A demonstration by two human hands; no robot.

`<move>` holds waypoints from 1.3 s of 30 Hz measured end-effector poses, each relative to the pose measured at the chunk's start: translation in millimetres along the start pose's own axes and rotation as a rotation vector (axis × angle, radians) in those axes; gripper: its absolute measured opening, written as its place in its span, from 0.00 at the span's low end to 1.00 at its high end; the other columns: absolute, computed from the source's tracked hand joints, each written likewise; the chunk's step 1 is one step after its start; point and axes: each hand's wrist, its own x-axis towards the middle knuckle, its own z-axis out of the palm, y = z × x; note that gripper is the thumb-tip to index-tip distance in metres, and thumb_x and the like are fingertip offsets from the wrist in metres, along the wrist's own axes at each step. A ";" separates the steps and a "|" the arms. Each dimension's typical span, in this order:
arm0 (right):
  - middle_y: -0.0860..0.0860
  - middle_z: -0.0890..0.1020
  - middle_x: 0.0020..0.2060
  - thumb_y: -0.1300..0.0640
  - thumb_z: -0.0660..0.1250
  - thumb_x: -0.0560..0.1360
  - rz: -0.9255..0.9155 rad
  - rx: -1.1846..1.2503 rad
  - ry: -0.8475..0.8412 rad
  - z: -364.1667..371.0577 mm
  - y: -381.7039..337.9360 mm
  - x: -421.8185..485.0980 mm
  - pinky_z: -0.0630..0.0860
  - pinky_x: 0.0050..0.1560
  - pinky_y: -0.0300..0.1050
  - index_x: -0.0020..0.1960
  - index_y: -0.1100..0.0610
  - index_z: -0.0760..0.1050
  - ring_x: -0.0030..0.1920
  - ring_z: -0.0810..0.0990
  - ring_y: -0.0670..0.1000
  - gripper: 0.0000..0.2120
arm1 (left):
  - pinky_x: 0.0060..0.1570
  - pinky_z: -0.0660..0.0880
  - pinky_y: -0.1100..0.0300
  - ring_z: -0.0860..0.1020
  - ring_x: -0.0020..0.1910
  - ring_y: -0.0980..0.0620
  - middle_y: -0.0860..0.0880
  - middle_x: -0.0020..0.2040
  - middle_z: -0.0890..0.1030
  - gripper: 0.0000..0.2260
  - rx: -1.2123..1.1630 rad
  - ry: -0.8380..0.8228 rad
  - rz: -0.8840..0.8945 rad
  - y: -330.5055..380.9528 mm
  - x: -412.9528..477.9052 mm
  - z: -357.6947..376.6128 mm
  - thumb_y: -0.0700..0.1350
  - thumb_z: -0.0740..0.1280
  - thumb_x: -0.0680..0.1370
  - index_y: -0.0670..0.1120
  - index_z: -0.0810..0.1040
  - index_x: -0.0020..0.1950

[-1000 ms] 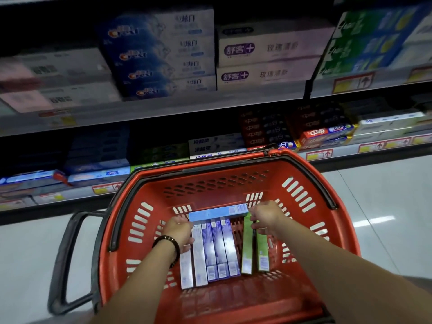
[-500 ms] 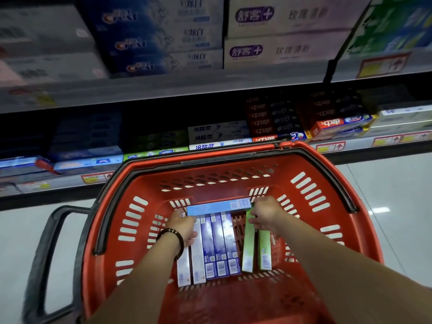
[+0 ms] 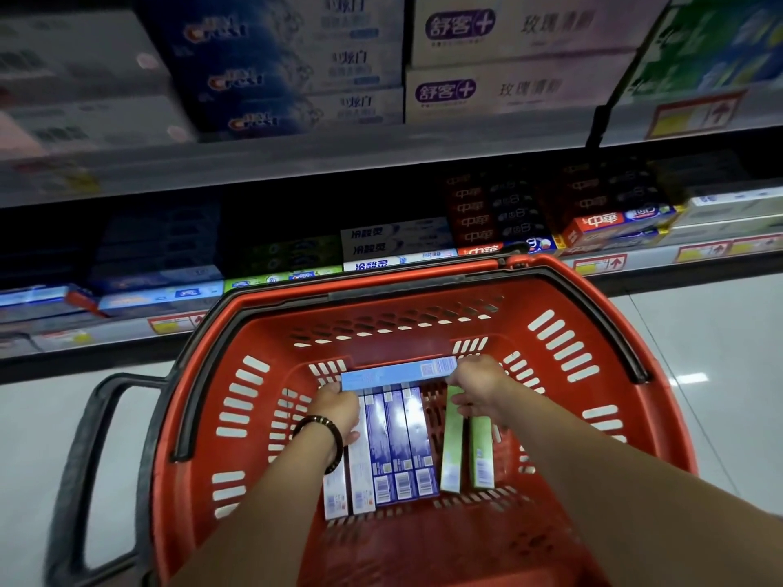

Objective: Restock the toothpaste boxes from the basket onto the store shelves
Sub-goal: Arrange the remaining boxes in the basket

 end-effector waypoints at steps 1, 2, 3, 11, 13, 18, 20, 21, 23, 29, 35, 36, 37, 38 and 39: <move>0.55 0.79 0.48 0.65 0.64 0.81 -0.004 0.007 0.002 -1.8 -2.2 -3.3 0.79 0.44 0.51 0.57 0.59 0.79 0.47 0.79 0.58 0.08 | 0.63 0.78 0.44 0.76 0.56 0.45 0.48 0.49 0.75 0.11 -0.006 0.002 0.006 1.6 -2.9 0.5 0.37 0.55 0.84 0.52 0.73 0.54; 0.54 0.80 0.50 0.65 0.66 0.81 -0.008 0.015 0.002 -3.0 -3.7 -7.0 0.81 0.48 0.52 0.57 0.60 0.78 0.50 0.81 0.58 0.06 | 0.64 0.78 0.43 0.75 0.57 0.44 0.48 0.49 0.75 0.12 0.001 0.009 0.016 2.8 -6.2 -0.2 0.37 0.55 0.84 0.52 0.72 0.58; 0.54 0.81 0.51 0.64 0.67 0.81 -0.017 0.017 0.000 -4.9 -5.8 -10.4 0.82 0.52 0.54 0.59 0.60 0.78 0.53 0.82 0.58 0.07 | 0.65 0.78 0.42 0.75 0.58 0.44 0.50 0.49 0.74 0.13 0.007 0.011 0.028 4.8 -9.6 -1.7 0.36 0.54 0.84 0.52 0.71 0.60; 0.58 0.81 0.54 0.62 0.68 0.82 -0.104 -0.007 0.037 -15.2 -17.5 -37.0 0.83 0.49 0.55 0.57 0.58 0.74 0.53 0.84 0.59 0.05 | 0.61 0.77 0.44 0.77 0.48 0.44 0.41 0.54 0.75 0.09 -0.153 0.041 0.042 15.3 -32.7 -9.9 0.38 0.53 0.85 0.46 0.68 0.61; 0.58 0.82 0.51 0.62 0.68 0.81 -0.132 -0.028 0.038 -15.8 -20.6 -44.2 0.82 0.44 0.51 0.53 0.57 0.73 0.48 0.85 0.59 0.04 | 0.54 0.73 0.47 0.71 0.38 0.47 0.43 0.44 0.71 0.08 -0.189 0.061 0.045 19.9 -42.0 -11.9 0.38 0.50 0.86 0.45 0.67 0.57; 0.59 0.82 0.53 0.60 0.68 0.81 -0.188 -0.086 0.065 -24.5 -28.0 -65.0 0.83 0.42 0.51 0.52 0.57 0.75 0.49 0.86 0.59 0.02 | 0.43 0.75 0.53 0.74 0.38 0.46 0.41 0.52 0.72 0.09 -0.156 0.095 0.087 29.7 -65.4 -21.2 0.40 0.52 0.86 0.44 0.69 0.61; 0.59 0.82 0.53 0.60 0.66 0.82 -0.213 -0.100 0.075 -29.6 -30.0 -74.7 0.83 0.42 0.52 0.51 0.56 0.75 0.49 0.86 0.60 0.01 | 0.39 0.72 0.55 0.72 0.36 0.47 0.44 0.46 0.70 0.08 -0.153 0.086 0.090 32.5 -77.7 -24.7 0.40 0.51 0.86 0.46 0.68 0.60; 0.59 0.82 0.53 0.60 0.66 0.82 -0.225 -0.104 0.079 -32.0 -31.0 -79.7 0.83 0.43 0.52 0.50 0.56 0.75 0.50 0.87 0.60 0.03 | 0.37 0.69 0.56 0.71 0.35 0.48 0.46 0.43 0.69 0.08 -0.143 0.074 0.094 34.5 -84.9 -26.9 0.40 0.51 0.86 0.47 0.68 0.59; 0.59 0.82 0.53 0.60 0.65 0.83 -0.241 -0.114 0.088 -35.0 -32.9 -89.4 0.83 0.44 0.52 0.49 0.56 0.75 0.50 0.87 0.61 0.03 | 0.37 0.70 0.54 0.73 0.37 0.46 0.45 0.43 0.70 0.07 -0.104 0.071 0.116 37.2 -93.8 -30.1 0.39 0.51 0.85 0.46 0.68 0.55; 0.61 0.83 0.54 0.61 0.64 0.81 -0.236 -0.111 0.087 -40.3 -42.9 -123.2 0.84 0.40 0.49 0.58 0.59 0.76 0.45 0.89 0.59 0.07 | 0.52 0.84 0.40 0.85 0.44 0.41 0.43 0.43 0.81 0.08 0.021 0.171 0.246 46.5 -121.6 -44.2 0.43 0.57 0.85 0.42 0.74 0.53; 0.62 0.83 0.53 0.64 0.67 0.80 -0.318 -0.001 0.067 -48.3 -65.7 -165.7 0.85 0.40 0.49 0.61 0.61 0.75 0.42 0.89 0.60 0.09 | 0.44 0.85 0.48 0.87 0.44 0.45 0.44 0.54 0.81 0.10 -0.025 0.180 0.293 64.2 -158.9 -66.9 0.45 0.55 0.87 0.45 0.72 0.65; 0.63 0.83 0.52 0.64 0.67 0.81 -0.341 -0.001 0.077 -49.2 -67.6 -170.5 0.84 0.39 0.48 0.60 0.61 0.75 0.40 0.87 0.58 0.09 | 0.43 0.85 0.49 0.86 0.45 0.44 0.44 0.56 0.80 0.09 -0.035 0.172 0.295 66.0 -165.7 -69.6 0.45 0.55 0.87 0.46 0.70 0.64; 0.63 0.83 0.51 0.64 0.67 0.81 -0.361 0.000 0.084 -50.1 -69.1 -175.7 0.84 0.39 0.48 0.59 0.61 0.76 0.38 0.87 0.57 0.08 | 0.43 0.84 0.49 0.86 0.46 0.44 0.43 0.57 0.80 0.09 -0.042 0.164 0.303 67.1 -171.9 -72.6 0.45 0.55 0.87 0.46 0.70 0.64; 0.64 0.84 0.51 0.64 0.67 0.81 -0.377 0.003 0.092 -50.6 -70.7 -180.1 0.86 0.40 0.50 0.58 0.61 0.77 0.38 0.87 0.58 0.06 | 0.45 0.85 0.49 0.86 0.46 0.44 0.43 0.57 0.81 0.10 -0.035 0.157 0.322 68.3 -176.9 -75.1 0.45 0.55 0.87 0.45 0.71 0.66; 0.65 0.84 0.51 0.63 0.68 0.81 -0.385 0.009 0.096 -51.3 -71.7 -184.5 0.87 0.43 0.52 0.56 0.62 0.77 0.39 0.87 0.59 0.05 | 0.45 0.85 0.49 0.87 0.46 0.44 0.43 0.57 0.81 0.12 -0.024 0.150 0.335 69.2 -180.5 -77.0 0.46 0.56 0.87 0.45 0.71 0.68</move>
